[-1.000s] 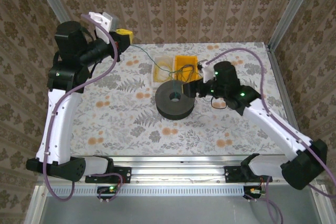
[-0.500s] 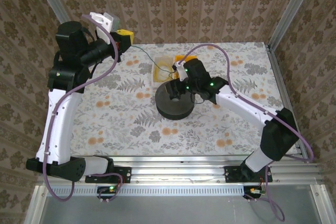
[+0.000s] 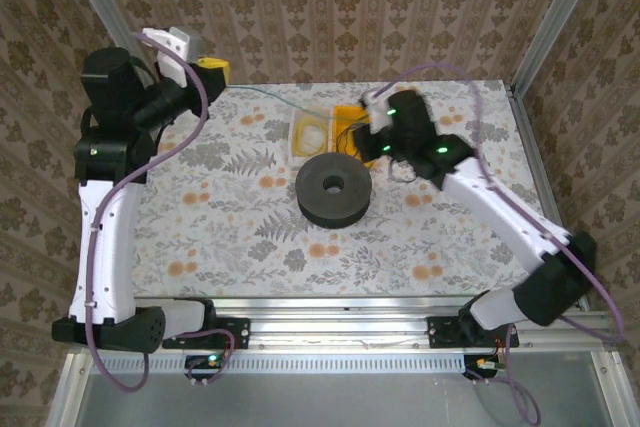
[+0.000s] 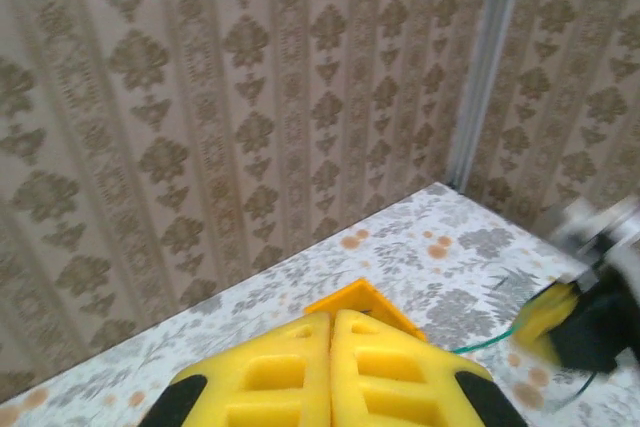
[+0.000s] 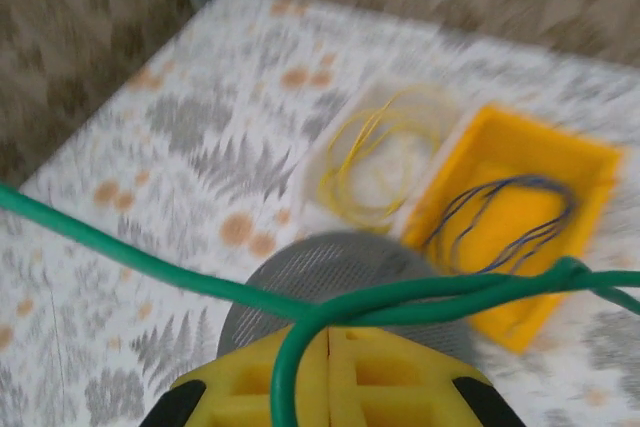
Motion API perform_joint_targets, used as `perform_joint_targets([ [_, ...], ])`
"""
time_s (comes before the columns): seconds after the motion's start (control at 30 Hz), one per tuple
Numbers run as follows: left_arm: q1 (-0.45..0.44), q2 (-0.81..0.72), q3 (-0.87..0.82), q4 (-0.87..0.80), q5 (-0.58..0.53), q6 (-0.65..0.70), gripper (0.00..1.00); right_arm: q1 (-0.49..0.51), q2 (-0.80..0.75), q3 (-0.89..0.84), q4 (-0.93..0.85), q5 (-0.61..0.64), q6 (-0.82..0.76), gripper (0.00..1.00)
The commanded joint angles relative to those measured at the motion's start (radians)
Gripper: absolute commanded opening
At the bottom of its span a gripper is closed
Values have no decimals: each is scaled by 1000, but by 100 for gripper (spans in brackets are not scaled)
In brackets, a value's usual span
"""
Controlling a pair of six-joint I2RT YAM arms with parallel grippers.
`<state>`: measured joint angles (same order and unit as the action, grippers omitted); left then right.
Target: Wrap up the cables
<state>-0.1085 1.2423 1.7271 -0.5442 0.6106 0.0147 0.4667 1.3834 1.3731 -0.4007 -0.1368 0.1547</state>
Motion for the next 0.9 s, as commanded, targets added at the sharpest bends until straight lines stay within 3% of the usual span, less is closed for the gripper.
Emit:
perform_joint_targets([
  [0.0,96,-29,-36,47,48,-26,0,-144,-137,-28,-44,-99,14,0],
  [0.2,280,-26,-55,77,122,-66,0,-379,-224,-60,-69,-194,40,0],
  [0.4,429,15,-35,133,188,-127,0,-503,-247,-89,-65,-257,69,0],
  [0.87,640,189,270,99,219,-149,0,-690,-165,-100,-130,-76,67,0],
])
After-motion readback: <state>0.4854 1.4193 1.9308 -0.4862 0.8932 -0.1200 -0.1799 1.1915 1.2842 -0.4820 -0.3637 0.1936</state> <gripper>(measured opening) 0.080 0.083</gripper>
